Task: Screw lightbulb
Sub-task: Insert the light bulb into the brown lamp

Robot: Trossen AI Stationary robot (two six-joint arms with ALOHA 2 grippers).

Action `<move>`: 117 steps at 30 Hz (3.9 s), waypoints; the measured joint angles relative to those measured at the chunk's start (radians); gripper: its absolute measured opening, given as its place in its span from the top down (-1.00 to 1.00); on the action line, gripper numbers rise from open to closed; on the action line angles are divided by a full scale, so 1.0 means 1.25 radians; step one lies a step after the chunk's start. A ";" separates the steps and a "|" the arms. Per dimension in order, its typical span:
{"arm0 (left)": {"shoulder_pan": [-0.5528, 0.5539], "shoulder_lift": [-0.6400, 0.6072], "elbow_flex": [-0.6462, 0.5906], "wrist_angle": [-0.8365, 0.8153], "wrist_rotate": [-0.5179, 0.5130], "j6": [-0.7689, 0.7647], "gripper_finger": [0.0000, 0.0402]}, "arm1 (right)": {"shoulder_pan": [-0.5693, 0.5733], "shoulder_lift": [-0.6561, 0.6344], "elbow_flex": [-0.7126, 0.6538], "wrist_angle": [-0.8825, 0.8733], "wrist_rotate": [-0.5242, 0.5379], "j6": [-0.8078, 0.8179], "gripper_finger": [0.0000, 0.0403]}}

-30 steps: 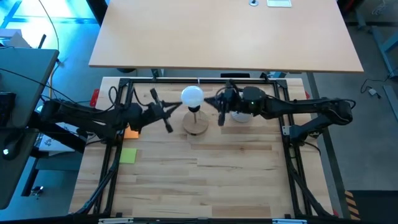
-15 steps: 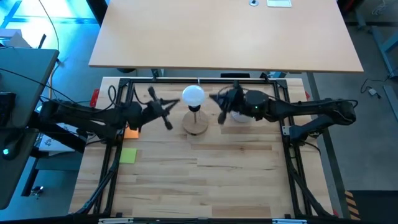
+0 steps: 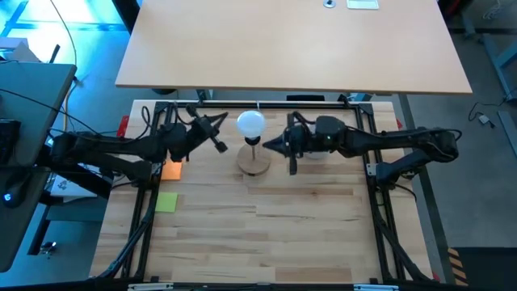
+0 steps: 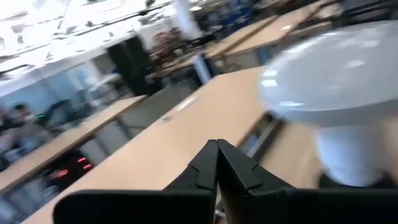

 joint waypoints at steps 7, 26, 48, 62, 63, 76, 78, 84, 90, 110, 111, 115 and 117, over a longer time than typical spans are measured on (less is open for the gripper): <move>-0.055 -0.028 0.000 -0.008 -0.020 0.020 1.00 | 0.020 -0.027 0.000 -0.050 0.235 -0.047 1.00; -0.002 0.000 0.000 -0.012 -0.048 -0.017 1.00 | -0.022 0.016 -0.001 0.015 -0.028 -0.014 1.00; -0.076 0.043 0.000 0.073 0.043 0.027 1.00 | -0.062 -0.016 -0.001 0.002 0.237 0.044 1.00; -0.056 0.043 0.000 0.075 -0.117 0.045 1.00 | 0.023 -0.017 -0.001 -0.022 0.264 -0.038 1.00; -0.074 0.040 0.000 0.088 -0.115 0.040 1.00 | 0.022 -0.017 0.000 -0.023 0.340 -0.026 1.00; -0.132 0.087 0.002 0.187 -0.123 0.094 1.00 | 0.012 0.042 0.000 0.082 0.251 -0.017 1.00; -0.106 0.100 0.000 0.164 -0.144 0.094 1.00 | 0.030 0.040 0.000 0.067 0.233 -0.029 1.00; -0.066 0.088 0.000 0.157 -0.183 0.106 1.00 | 0.063 0.036 0.000 0.006 0.157 -0.103 1.00; -0.155 0.054 0.000 0.162 -0.177 0.135 1.00 | 0.060 0.014 0.000 -0.016 0.465 -0.107 1.00; -0.059 0.062 0.000 0.115 -0.191 0.039 1.00 | 0.104 0.028 0.000 -0.038 0.271 -0.288 1.00; -0.062 0.055 0.000 0.104 -0.192 0.040 1.00 | 0.114 0.022 0.000 -0.057 0.308 -0.313 1.00; -0.111 0.034 0.000 0.055 -0.187 0.028 1.00 | 0.140 0.008 0.000 -0.061 0.603 -0.364 1.00; -0.142 0.024 0.000 0.038 -0.176 0.026 1.00 | 0.121 0.008 0.000 -0.053 0.648 -0.362 1.00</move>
